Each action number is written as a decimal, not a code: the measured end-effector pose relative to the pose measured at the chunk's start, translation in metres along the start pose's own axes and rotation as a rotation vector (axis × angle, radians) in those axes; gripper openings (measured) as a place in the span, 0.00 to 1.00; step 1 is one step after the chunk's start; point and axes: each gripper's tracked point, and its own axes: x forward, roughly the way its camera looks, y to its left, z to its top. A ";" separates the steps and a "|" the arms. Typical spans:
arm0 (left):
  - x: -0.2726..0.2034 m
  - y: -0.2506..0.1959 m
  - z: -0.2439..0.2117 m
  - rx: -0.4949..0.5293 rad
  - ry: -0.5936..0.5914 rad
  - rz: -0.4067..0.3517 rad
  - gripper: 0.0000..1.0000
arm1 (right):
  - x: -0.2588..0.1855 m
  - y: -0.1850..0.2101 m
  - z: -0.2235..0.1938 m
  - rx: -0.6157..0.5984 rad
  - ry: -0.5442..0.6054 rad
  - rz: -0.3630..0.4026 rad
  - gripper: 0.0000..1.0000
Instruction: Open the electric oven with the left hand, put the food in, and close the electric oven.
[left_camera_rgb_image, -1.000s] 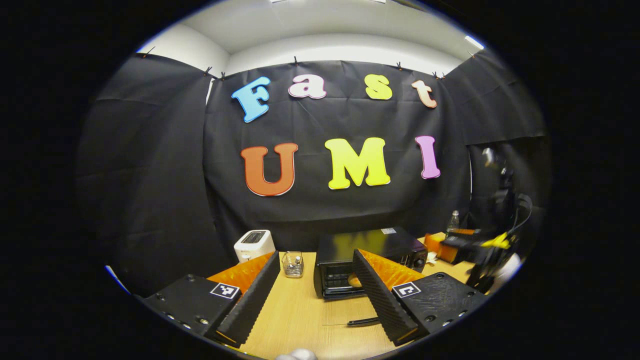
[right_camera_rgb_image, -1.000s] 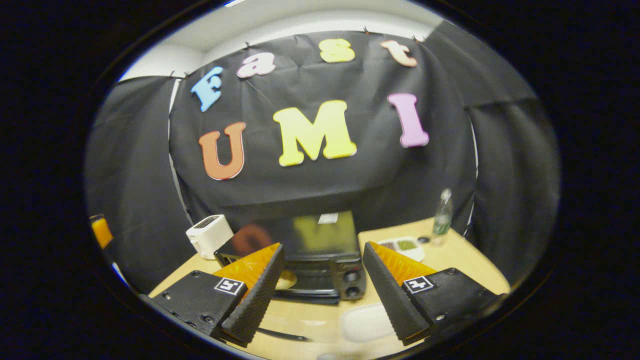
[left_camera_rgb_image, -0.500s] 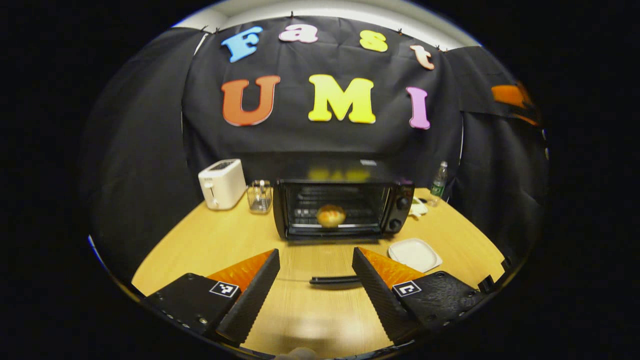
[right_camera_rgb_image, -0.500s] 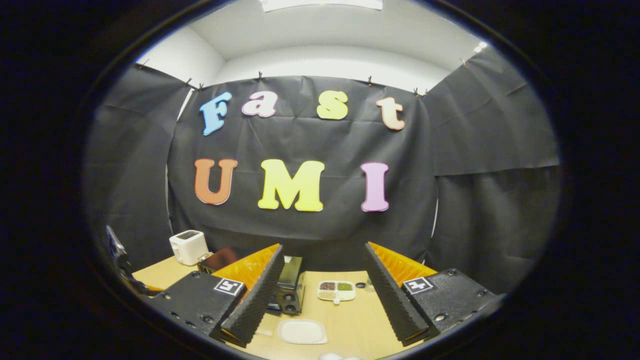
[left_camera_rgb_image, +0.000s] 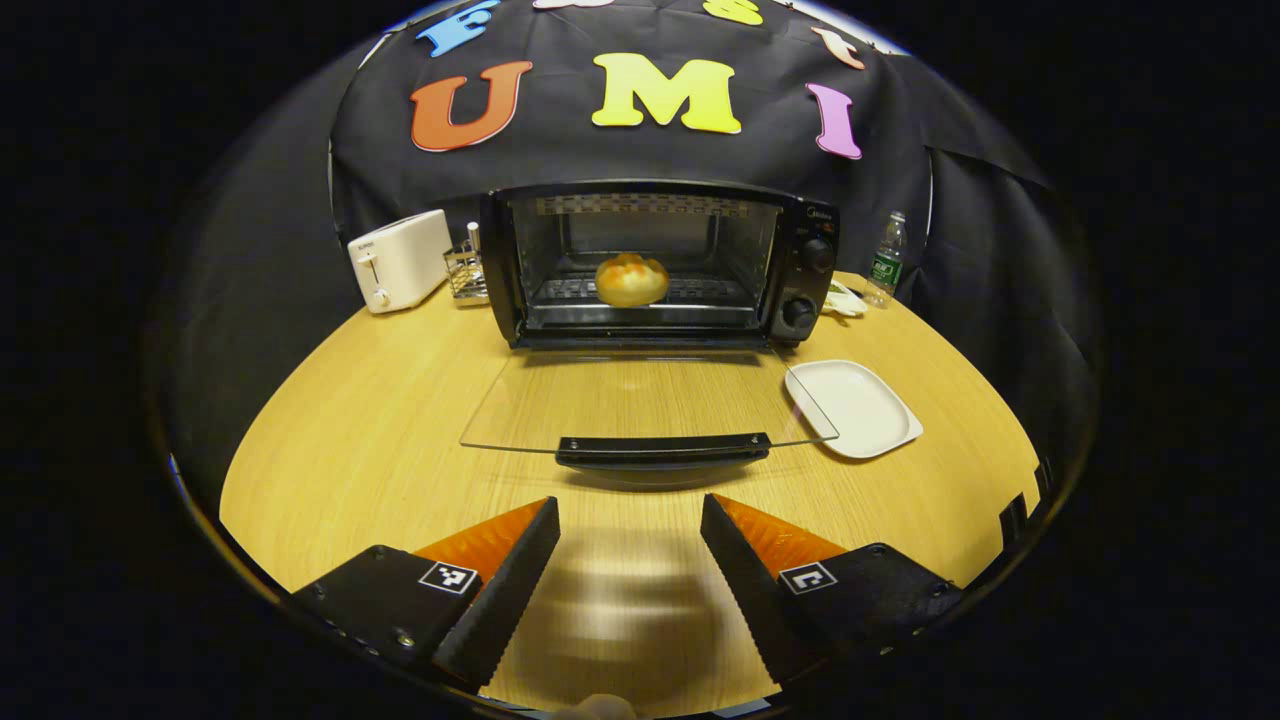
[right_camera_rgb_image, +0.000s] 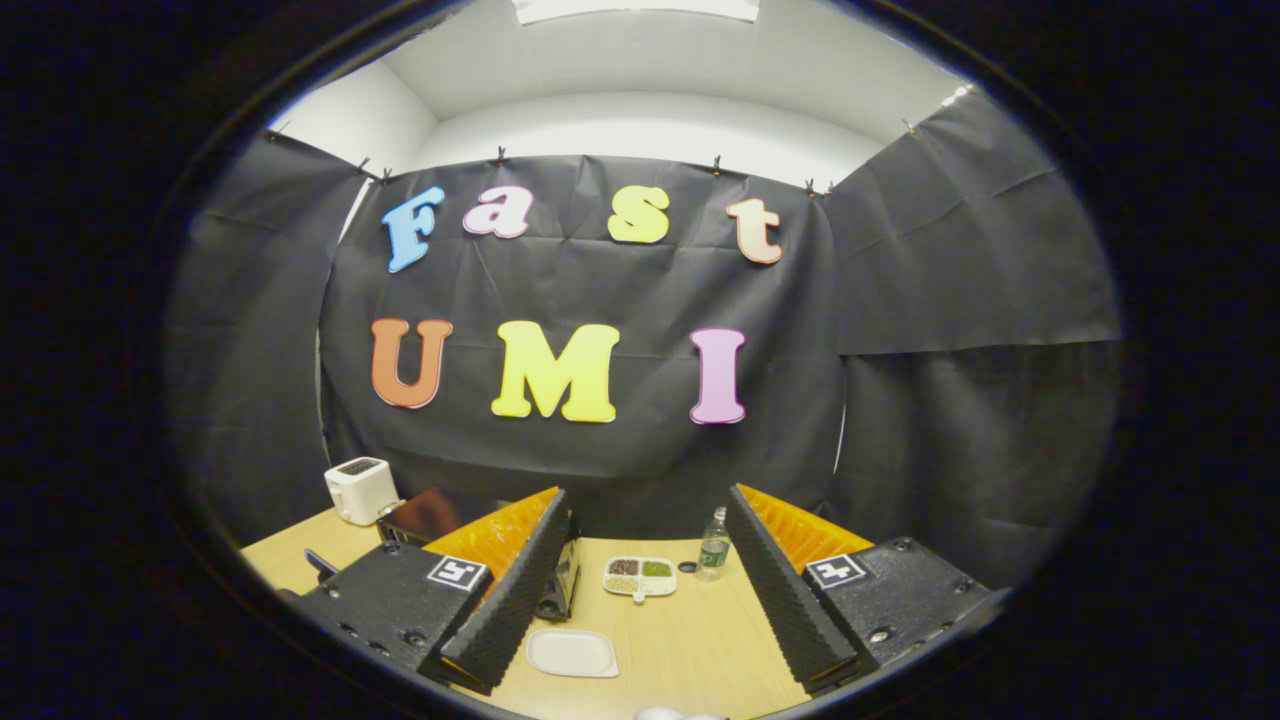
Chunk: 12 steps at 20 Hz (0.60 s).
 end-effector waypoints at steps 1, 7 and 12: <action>0.006 -0.003 -0.004 -0.002 0.021 0.001 0.94 | 0.000 -0.002 -0.002 0.006 0.007 -0.002 0.97; 0.029 -0.012 -0.011 0.005 0.050 -0.001 0.94 | 0.008 -0.015 -0.013 0.006 0.041 -0.012 0.97; 0.041 -0.010 -0.011 0.013 0.053 0.013 0.94 | 0.017 -0.016 -0.022 0.018 0.067 -0.006 1.00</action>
